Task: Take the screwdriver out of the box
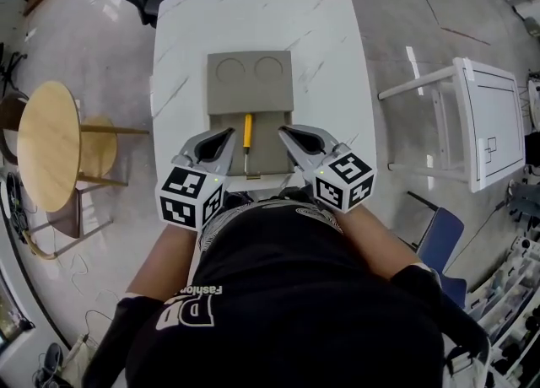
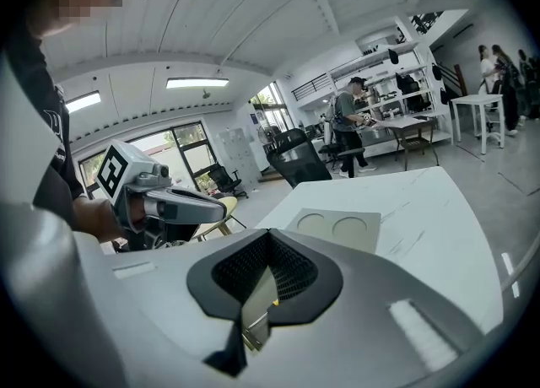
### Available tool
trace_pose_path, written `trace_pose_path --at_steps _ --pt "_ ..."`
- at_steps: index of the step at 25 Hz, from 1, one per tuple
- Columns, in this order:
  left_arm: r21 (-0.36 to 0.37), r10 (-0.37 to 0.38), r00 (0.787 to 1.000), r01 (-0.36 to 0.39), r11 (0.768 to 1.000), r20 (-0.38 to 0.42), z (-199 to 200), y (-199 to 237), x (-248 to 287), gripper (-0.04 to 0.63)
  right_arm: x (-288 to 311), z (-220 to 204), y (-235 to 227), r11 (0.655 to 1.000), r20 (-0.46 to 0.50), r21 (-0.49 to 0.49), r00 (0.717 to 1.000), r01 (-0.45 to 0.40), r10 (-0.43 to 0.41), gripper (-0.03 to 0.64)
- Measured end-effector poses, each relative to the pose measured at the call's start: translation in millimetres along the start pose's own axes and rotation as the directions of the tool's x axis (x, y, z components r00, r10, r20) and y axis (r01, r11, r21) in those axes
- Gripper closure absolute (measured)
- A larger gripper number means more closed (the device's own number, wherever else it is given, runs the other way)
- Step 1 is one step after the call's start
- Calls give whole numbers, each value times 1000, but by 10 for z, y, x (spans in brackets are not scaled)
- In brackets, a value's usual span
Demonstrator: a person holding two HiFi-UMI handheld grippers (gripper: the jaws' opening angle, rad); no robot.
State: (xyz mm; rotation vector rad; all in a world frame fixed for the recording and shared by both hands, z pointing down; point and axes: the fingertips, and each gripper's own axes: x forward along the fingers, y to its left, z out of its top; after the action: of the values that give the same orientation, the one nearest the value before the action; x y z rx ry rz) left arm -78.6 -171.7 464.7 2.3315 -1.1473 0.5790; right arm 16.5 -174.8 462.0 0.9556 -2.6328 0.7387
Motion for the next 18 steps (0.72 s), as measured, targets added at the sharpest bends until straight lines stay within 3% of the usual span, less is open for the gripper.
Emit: trace_pose_path --at_steps 11,13,18 --pt "42 56 998 -57 997 12 114 -38 21 531 -32 77 -72 999 21 -5 999 -37 37 620" --pt "46 58 998 -59 997 6 112 -39 37 440 -37 77 -77 999 21 -5 999 -38 38 620" --pt "39 70 998 -70 997 -6 78 -8 49 437 -48 80 -98 999 22 -4 999 -39 39 620"
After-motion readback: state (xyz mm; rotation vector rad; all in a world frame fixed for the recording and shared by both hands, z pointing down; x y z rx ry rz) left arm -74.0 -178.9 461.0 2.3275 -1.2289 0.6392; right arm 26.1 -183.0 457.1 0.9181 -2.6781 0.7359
